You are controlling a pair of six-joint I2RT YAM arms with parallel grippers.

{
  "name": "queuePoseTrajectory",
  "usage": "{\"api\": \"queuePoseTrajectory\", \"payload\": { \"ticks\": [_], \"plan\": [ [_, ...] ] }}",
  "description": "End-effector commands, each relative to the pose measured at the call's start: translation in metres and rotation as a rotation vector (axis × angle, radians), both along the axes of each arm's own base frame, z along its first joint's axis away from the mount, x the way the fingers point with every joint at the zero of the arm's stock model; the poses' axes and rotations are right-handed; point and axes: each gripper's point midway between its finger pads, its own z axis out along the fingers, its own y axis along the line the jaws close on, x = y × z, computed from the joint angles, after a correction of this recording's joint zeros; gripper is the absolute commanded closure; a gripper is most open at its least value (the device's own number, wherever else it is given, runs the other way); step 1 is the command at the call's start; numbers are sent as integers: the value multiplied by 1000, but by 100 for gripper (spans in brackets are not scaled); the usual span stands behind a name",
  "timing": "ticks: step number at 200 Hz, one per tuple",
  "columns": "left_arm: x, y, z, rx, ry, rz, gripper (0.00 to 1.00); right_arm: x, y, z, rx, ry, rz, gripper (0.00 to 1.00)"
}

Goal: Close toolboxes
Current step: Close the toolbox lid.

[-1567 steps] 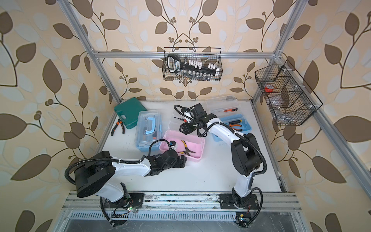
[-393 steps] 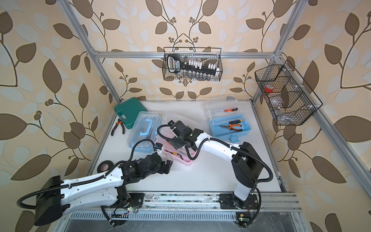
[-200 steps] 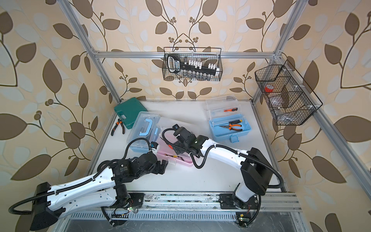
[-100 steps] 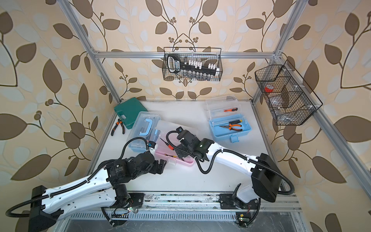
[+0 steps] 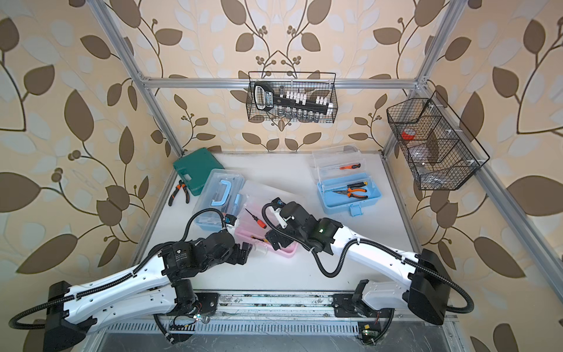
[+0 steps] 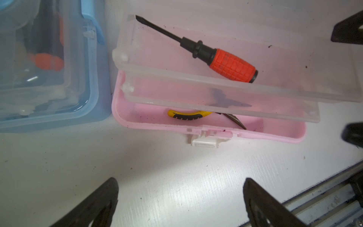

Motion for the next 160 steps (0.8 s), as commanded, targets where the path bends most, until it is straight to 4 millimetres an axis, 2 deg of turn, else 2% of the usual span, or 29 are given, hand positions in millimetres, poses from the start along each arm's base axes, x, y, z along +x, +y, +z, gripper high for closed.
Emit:
{"api": "queuePoseTrajectory", "payload": {
  "ticks": [1,31,75,120,160],
  "plan": [
    [5,-5,13,-10,-32,0,1,-25,17,-6,52,34,162,2],
    [7,-4,12,10,-32,1,1,-44,29,-26,31,74,258,2],
    [7,9,15,48,-39,35,1,-82,47,-31,77,103,416,2],
    [7,19,25,90,-45,56,1,-90,25,-63,36,172,342,2],
    [10,21,30,125,-64,51,1,-114,26,-62,114,192,438,2]
  ]
}}
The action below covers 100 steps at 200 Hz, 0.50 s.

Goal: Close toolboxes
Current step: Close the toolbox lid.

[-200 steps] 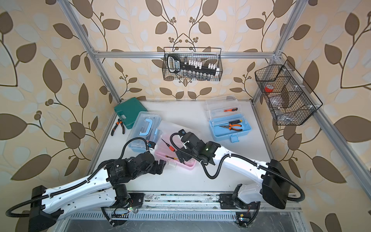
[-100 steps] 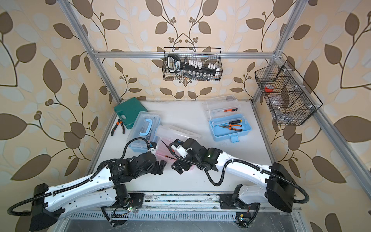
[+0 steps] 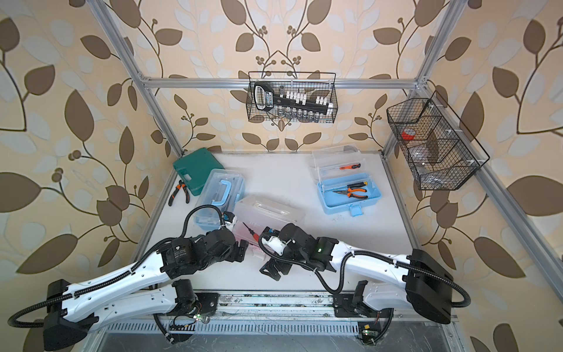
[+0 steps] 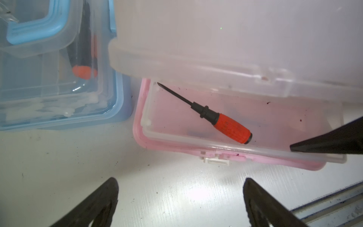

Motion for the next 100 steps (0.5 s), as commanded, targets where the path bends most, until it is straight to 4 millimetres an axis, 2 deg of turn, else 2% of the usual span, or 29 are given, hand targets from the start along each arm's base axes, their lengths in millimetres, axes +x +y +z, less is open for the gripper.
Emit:
{"api": "queuePoseTrajectory", "payload": {
  "ticks": [1,20,68,100],
  "plan": [
    [5,6,15,44,-43,9,1,-28,-2,-10,21,95,84,2],
    [7,6,14,62,-41,5,1,-29,5,-1,64,64,118,2],
    [5,5,3,59,-19,12,1,0,28,32,142,-108,72,2],
    [4,2,-6,61,1,10,1,-13,41,44,183,-164,151,2]
  ]
}}
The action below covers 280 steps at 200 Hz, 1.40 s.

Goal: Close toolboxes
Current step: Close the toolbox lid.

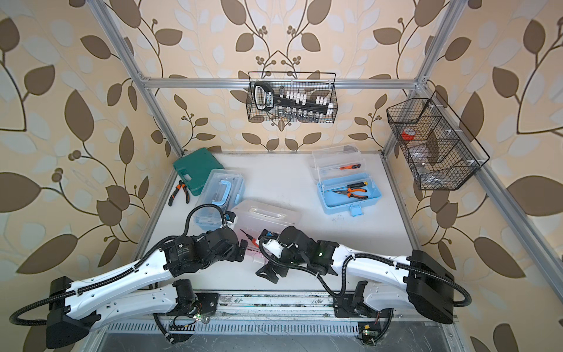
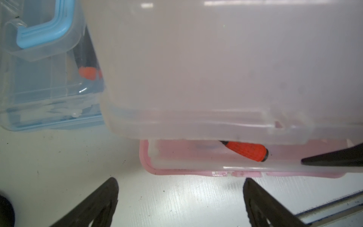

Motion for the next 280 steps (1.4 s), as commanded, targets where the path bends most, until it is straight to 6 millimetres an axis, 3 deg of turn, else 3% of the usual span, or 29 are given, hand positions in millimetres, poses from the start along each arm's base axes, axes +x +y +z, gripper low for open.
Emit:
{"api": "queuePoseTrajectory", "payload": {
  "ticks": [1,53,90,135,206,252,280],
  "plan": [
    [4,0,-2,10,-13,14,1,-6,23,31,95,-86,80,2],
    [5,-6,-12,24,11,5,1,-46,37,32,151,-28,282,2],
    [4,-5,-13,23,14,8,1,-52,37,0,55,0,283,2],
    [-4,-1,-3,-5,23,-4,1,-31,17,-30,-72,-15,102,2],
    [-17,-2,7,-14,95,-38,1,3,-39,-75,-218,-10,-260,2],
    [-13,-7,10,-10,92,-36,1,38,-68,-75,-238,-73,-505,2],
    [-8,-11,22,-27,66,-33,1,62,-87,-72,-212,-31,-616,1]
  ]
}}
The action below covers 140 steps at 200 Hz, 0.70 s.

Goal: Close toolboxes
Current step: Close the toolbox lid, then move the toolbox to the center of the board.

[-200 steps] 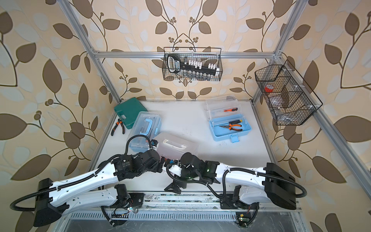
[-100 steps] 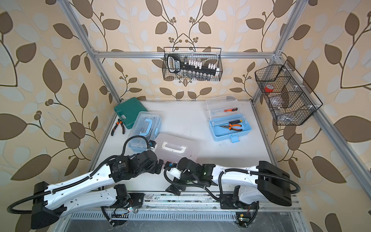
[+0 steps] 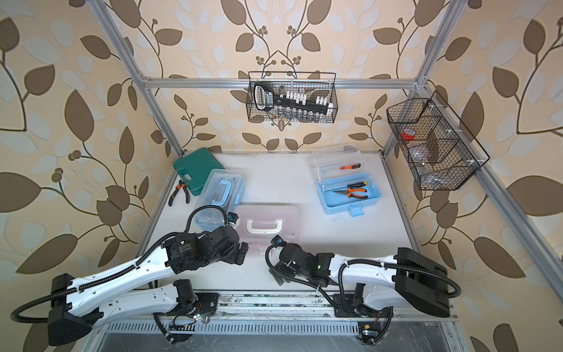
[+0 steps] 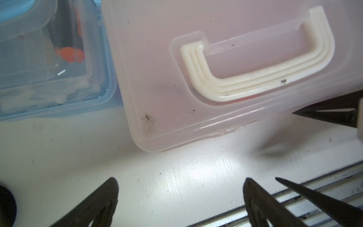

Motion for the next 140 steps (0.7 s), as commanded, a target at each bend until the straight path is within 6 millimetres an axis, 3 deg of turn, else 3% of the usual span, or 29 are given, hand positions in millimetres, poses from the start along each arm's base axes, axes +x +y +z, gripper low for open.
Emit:
{"api": "queuePoseTrajectory", "payload": {
  "ticks": [1,30,57,102,140],
  "plan": [
    [6,-6,23,-44,-39,11,1,28,-28,2,10,-19,-174,2],
    [18,-23,51,-119,-101,-23,1,50,-38,12,74,3,-229,2],
    [44,-26,68,-113,-105,-6,1,62,-41,19,101,28,-267,2],
    [98,-24,65,-113,-52,32,1,60,-41,26,166,107,-305,1],
    [133,-32,58,-59,-34,19,1,50,-27,41,280,180,-287,3]
  ]
}}
